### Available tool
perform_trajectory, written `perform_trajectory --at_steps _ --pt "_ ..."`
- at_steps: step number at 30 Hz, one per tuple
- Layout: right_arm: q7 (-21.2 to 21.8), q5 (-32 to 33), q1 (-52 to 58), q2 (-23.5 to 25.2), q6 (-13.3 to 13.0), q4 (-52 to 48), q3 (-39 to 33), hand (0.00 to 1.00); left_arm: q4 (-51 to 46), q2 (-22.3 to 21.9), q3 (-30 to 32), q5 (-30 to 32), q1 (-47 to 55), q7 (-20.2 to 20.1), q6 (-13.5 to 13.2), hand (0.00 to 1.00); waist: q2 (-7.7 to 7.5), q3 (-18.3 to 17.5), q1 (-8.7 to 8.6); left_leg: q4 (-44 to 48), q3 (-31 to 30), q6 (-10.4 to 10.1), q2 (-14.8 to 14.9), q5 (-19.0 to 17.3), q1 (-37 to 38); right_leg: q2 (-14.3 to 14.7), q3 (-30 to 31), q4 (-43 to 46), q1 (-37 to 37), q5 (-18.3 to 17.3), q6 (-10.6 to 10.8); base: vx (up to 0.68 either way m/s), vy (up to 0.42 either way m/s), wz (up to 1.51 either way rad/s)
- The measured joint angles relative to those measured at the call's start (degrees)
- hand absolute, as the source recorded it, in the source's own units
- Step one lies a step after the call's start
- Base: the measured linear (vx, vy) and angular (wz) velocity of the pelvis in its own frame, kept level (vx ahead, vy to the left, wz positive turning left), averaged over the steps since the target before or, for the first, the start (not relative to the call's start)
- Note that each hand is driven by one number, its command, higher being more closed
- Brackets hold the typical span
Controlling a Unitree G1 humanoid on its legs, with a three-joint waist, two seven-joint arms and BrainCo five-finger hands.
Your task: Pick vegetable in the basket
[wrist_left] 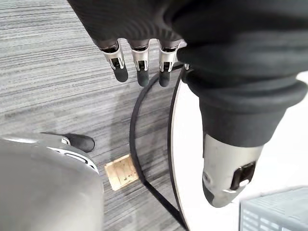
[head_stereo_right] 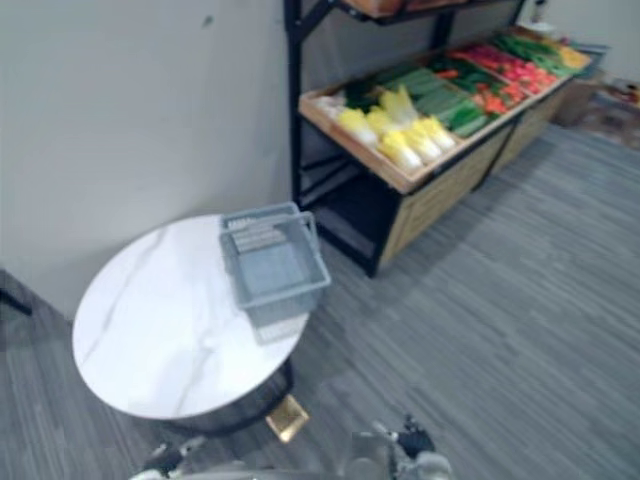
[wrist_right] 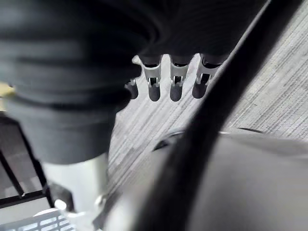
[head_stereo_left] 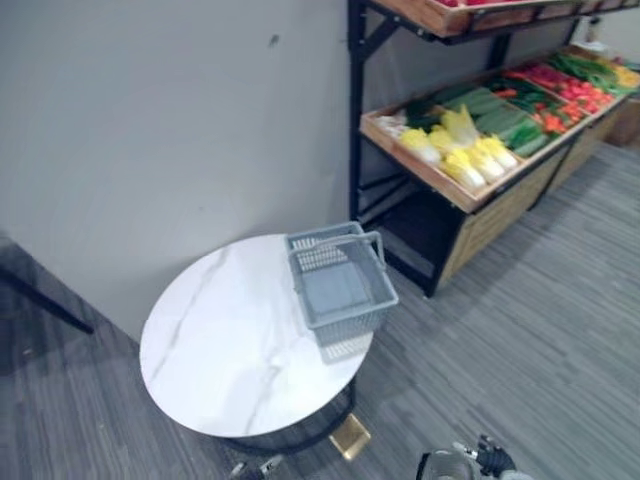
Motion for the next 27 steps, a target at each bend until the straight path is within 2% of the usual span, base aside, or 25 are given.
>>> perform_trajectory --at_steps 1,3,4,5,6,7,10,13,14,16,19,21,23,25,27 --pt "0.0 0.0 0.3 0.2 0.1 0.1 -1.2 0.0 -0.1 -0.2 0.9 0.0 0.1 0.1 0.0 0.0 0.0 0.0 0.03 0.2 -1.7 -1.0 0.6 -1.1 0.2 1.1 3.3 -10.2 0.0 1.5 0.6 0.44 -0.374 0.63" --pt "0.0 0.0 0.6 0.7 0.1 0.1 -2.2 0.0 -0.1 -0.3 1.6 0.0 0.1 0.1 0.0 0.0 -0.33 -0.1 0.1 0.8 -3.6 -2.5 1.3 -2.1 0.3 1.7 7.0 -18.5 0.2 5.1 0.4 0.38 -0.409 0.6" --pt "-0.1 0.0 1.3 1.7 0.6 0.1 -3.4 0.0 -0.4 -0.4 3.7 0.0 0.5 0.1 0.0 0.0 -1.54 -0.3 0.24 1.9 -6.2 -5.0 1.9 -4.3 0.4 1.9 11.2 -23.4 1.3 9.6 2.2 0.37 -0.509 0.79" --pt "-0.1 0.0 1.7 1.7 0.8 0.2 -3.7 0.0 -0.4 -0.9 5.3 0.1 1.2 0.1 0.0 0.0 -1.18 -0.3 0.25 2.0 -7.4 -6.0 2.9 -5.3 1.0 3.3 11.6 -21.5 1.8 12.7 2.9 0.45 -0.593 0.95" --pt "0.0 0.0 2.1 0.6 0.9 0.1 -3.9 0.0 -0.4 -2.6 6.5 0.1 1.5 0.2 0.0 0.0 0.99 -1.1 0.44 1.7 -8.3 -6.4 5.5 -4.8 1.7 5.1 9.3 -18.2 1.6 9.8 1.8 0.39 -0.457 0.73" --pt "0.0 -0.1 2.0 0.0 1.0 0.1 -3.9 0.0 -0.3 -3.4 7.1 0.1 1.7 0.1 -0.2 0.0 1.9 -1.2 0.73 1.1 -8.1 -6.4 6.6 -3.7 2.2 5.9 8.0 -16.6 2.0 7.8 0.8 0.37 -0.379 0.66" --pt "0.2 -0.1 1.9 -0.4 1.1 0.6 -3.2 0.0 -0.2 -3.5 7.4 0.1 2.2 -0.2 -0.7 0.0 2.21 -1.4 1.52 1.8 -9.4 -8.2 9.4 0.4 2.6 7.5 3.0 -14.9 5.3 4.0 -1.2 0.3 -0.31 0.63" --pt "0.1 -0.1 1.6 -1.0 1.2 0.9 -2.8 0.0 -0.3 -3.0 7.3 0.0 2.6 -0.3 -0.9 0.0 1.62 -1.5 1.43 9.2 -10.6 -9.7 10.0 1.9 -2.3 6.6 -2.6 -15.1 8.8 1.9 -2.3 0.21 -0.235 0.91" --pt "0.1 0.0 1.6 -1.2 1.2 0.9 -2.6 0.0 -0.3 -3.0 7.2 0.0 2.5 -0.3 -0.9 0.0 1.63 -1.5 1.38 10.2 -10.2 -10.2 10.1 2.5 -3.4 6.3 -3.7 -15.7 9.4 1.9 -2.3 0.16 -0.124 0.91" --pt "-0.6 0.3 1.0 -1.9 1.1 0.9 -2.8 0.0 -0.4 -2.6 6.0 0.0 2.5 -0.3 -1.1 0.0 1.36 -1.4 1.46 10.6 -4.7 -11.1 10.2 6.3 -5.4 4.8 -6.8 -17.5 11.4 2.1 -2.6 0.14 -0.088 0.8" --pt "-1.3 1.2 -1.0 -3.1 1.0 0.1 -3.3 0.0 -0.4 -2.5 5.0 0.0 3.2 -0.2 -1.1 0.0 1.38 -1.4 1.39 6.2 3.6 -10.1 10.7 8.1 -5.1 4.1 -8.4 -19.3 11.8 2.6 -2.8 0.08 -0.007 0.45" --pt "-2.2 1.2 -2.3 -4.3 1.1 -1.8 -3.4 0.0 -0.4 -2.4 5.0 0.0 3.2 -0.2 -1.1 0.0 1.46 -1.5 1.36 2.5 5.3 -10.1 10.4 8.9 -5.0 5.1 -8.3 -20.3 10.7 3.7 -2.6 0.04 0.031 0.12" --pt "-3.4 0.7 -2.5 -5.8 1.4 -10.0 -3.0 0.0 -0.4 -1.9 4.2 0.1 3.2 -0.1 -1.0 0.0 2.01 -1.8 1.31 -1.7 5.8 -10.1 10.5 8.9 -4.8 6.5 -6.9 -22.6 9.0 5.8 -2.4 0.01 0.088 -0.12" --pt "-4.2 -4.2 -1.8 -8.4 1.6 -20.5 -1.4 0.0 -0.4 -0.9 1.7 0.4 3.4 -0.1 -0.6 0.0 1.4 -1.4 1.14 -4.1 7.7 -10.2 10.1 8.9 -4.2 6.9 -5.6 -24.1 7.9 7.8 -2.3 -0.06 0.113 -0.29" --pt "-5.0 -10.1 -2.1 -12.6 1.6 -31.4 -1.0 0.0 -0.5 0.2 -0.8 2.0 3.4 -0.3 -0.5 0.0 0.93 -1.2 0.2 -5.4 8.3 -10.1 9.2 8.4 -4.2 6.7 -4.5 -25.4 7.7 9.2 -1.5 -0.11 0.086 -0.18"
